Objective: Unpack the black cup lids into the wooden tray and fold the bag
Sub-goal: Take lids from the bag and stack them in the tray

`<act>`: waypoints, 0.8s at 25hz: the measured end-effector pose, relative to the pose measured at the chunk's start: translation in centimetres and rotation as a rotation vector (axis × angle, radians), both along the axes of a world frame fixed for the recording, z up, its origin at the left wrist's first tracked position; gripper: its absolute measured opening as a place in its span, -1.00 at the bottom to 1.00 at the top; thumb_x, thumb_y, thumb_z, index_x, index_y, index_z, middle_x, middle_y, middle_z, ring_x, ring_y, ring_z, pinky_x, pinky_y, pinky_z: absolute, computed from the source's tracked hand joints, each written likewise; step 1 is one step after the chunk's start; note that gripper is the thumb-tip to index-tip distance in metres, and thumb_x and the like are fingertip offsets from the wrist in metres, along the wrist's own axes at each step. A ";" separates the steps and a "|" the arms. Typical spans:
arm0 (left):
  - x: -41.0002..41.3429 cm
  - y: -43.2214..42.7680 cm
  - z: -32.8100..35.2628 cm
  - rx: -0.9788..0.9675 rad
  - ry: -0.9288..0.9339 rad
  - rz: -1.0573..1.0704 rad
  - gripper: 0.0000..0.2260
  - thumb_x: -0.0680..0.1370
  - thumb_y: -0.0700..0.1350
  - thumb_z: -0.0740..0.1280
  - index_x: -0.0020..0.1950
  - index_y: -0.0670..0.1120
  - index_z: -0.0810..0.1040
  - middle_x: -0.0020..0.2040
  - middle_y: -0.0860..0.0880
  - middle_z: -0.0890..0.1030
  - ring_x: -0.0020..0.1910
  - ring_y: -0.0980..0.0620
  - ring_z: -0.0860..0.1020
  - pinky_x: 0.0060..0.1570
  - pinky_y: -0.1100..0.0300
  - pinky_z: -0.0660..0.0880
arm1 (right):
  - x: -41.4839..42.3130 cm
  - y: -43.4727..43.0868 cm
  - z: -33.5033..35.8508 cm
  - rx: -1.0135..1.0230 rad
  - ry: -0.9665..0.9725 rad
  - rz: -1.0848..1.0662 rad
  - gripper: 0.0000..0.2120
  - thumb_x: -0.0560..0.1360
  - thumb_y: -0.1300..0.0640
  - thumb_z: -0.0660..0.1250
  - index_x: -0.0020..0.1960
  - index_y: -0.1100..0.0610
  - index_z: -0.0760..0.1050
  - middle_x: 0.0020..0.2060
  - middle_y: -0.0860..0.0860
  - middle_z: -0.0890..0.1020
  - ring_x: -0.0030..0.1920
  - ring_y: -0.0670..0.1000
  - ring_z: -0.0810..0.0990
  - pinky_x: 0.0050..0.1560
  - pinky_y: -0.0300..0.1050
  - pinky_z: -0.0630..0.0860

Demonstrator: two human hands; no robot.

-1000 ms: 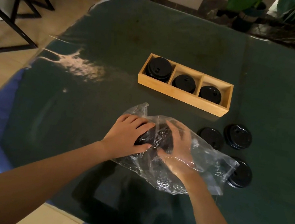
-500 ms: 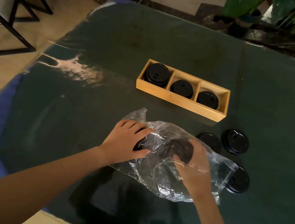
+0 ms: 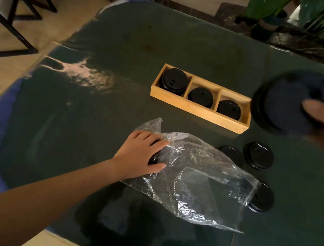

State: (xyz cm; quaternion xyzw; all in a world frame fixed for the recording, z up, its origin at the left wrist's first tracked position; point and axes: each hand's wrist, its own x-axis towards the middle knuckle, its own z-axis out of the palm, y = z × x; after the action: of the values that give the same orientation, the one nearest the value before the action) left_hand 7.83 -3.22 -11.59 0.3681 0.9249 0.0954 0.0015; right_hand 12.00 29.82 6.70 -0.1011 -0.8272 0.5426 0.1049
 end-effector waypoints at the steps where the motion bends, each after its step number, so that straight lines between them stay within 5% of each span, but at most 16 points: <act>1: 0.1 0.0 0.0 0.003 -0.002 0.002 -0.49 0.46 0.29 0.16 0.30 0.04 0.42 0.20 0.04 0.56 0.15 0.00 0.51 0.21 0.02 0.37 | -2.8 -0.6 -0.6 -0.162 0.005 -0.047 -0.60 0.28 -0.11 0.51 0.09 -0.17 0.52 0.03 -0.17 0.66 0.01 -0.10 0.67 -0.23 -0.20 0.62; 4: 0.2 0.1 0.1 0.018 0.002 0.004 -0.50 0.45 0.28 0.17 0.29 0.05 0.42 0.19 0.04 0.56 0.14 0.01 0.51 0.20 0.04 0.37 | -10.5 -3.4 -4.3 -0.385 -0.081 -0.175 -0.53 0.35 0.08 0.46 0.22 0.04 0.42 0.18 0.00 0.57 0.06 0.00 0.63 -0.21 -0.08 0.64; 10: 0.3 0.0 -0.2 0.027 -0.009 0.006 -0.50 0.45 0.27 0.19 0.31 0.06 0.40 0.20 0.05 0.54 0.16 0.02 0.48 0.23 0.04 0.34 | -17.4 -6.7 -12.4 -0.407 -0.279 -0.375 -0.47 0.43 0.13 0.40 0.34 0.16 0.32 0.26 0.13 0.50 0.18 0.11 0.53 0.16 0.08 0.54; 20: 0.1 -0.3 -0.6 0.049 -0.033 0.004 -0.51 0.46 0.27 0.20 0.31 0.05 0.41 0.20 0.05 0.54 0.17 0.01 0.48 0.26 0.03 0.35 | -19.8 -8.0 -16.4 0.036 -0.462 -0.290 -0.43 0.51 -0.09 0.24 0.39 0.19 0.22 0.31 0.17 0.44 0.29 0.20 0.42 0.22 0.03 0.39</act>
State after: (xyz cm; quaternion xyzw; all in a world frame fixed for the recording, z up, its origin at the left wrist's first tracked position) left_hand 7.91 -3.51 -12.15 0.3644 0.9229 0.1239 0.0076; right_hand -7.77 21.79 -9.72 -0.3376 -0.8157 0.4697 -0.0082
